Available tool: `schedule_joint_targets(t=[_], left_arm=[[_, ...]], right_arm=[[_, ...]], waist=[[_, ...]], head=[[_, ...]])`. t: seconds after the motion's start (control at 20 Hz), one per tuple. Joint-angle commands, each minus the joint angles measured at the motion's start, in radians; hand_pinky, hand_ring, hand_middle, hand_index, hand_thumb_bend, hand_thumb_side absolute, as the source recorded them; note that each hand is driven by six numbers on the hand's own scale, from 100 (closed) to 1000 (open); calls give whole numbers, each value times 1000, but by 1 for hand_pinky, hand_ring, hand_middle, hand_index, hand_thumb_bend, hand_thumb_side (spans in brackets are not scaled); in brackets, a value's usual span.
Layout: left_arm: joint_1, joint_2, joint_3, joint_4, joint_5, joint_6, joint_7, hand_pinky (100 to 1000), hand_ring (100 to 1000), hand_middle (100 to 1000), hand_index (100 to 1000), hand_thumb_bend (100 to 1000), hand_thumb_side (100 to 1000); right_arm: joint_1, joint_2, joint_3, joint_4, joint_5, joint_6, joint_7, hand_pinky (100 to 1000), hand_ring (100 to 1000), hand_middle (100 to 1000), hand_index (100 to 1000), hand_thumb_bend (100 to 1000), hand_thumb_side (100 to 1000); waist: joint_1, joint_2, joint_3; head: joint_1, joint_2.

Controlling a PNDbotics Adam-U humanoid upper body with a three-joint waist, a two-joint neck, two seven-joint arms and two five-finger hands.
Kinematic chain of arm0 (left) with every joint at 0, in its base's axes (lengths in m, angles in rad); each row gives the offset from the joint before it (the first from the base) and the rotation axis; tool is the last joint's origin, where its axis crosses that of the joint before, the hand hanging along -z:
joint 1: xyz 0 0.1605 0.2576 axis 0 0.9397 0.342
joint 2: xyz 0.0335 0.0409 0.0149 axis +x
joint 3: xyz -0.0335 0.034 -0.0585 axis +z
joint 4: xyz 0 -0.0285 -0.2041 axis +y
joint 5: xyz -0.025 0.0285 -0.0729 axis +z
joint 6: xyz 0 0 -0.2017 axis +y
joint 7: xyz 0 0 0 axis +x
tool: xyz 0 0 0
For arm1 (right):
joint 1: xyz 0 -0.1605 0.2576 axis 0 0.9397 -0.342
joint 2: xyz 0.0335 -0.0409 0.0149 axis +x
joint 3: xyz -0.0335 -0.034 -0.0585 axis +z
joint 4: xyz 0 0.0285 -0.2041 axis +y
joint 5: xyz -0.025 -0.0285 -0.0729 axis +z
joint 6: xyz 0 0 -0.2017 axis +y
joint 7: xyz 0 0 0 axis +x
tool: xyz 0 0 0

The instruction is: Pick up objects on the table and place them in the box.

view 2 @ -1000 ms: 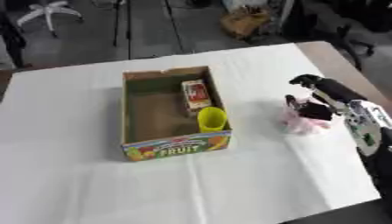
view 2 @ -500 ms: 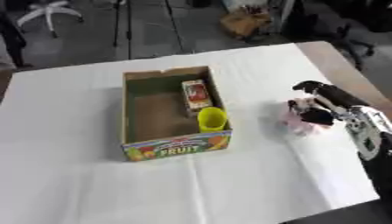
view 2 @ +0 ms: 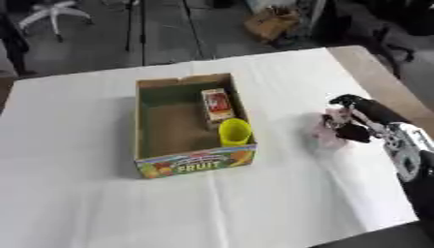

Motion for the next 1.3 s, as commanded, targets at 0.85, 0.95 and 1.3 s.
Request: schedule_joint_targets(t=[0.85,0.95,1.3], left_arm=[[-11,17,7,-10,2,-4,-3,753,742,728,853,575,947],[-11,17,7,-10,2,-4,-3,753,742,728,853,575,947],[-11,17,8,-10,3,-5,-2,754,741,728,853,575,948]], right_arm=[[-14,-29,44,12,257,-118,65,966,1000,989,994,534,1000],[-17,-30,45,25,264,-142,97,939,1000,982,989,533,1000],[-20,-23,37,42,215,-163,211,677,816,906,946,506,936]], waist=[[1,-10,4],[0,-10,4],[1,-11,3]], head=[[-10,2],[-10,3],[-13,2]])
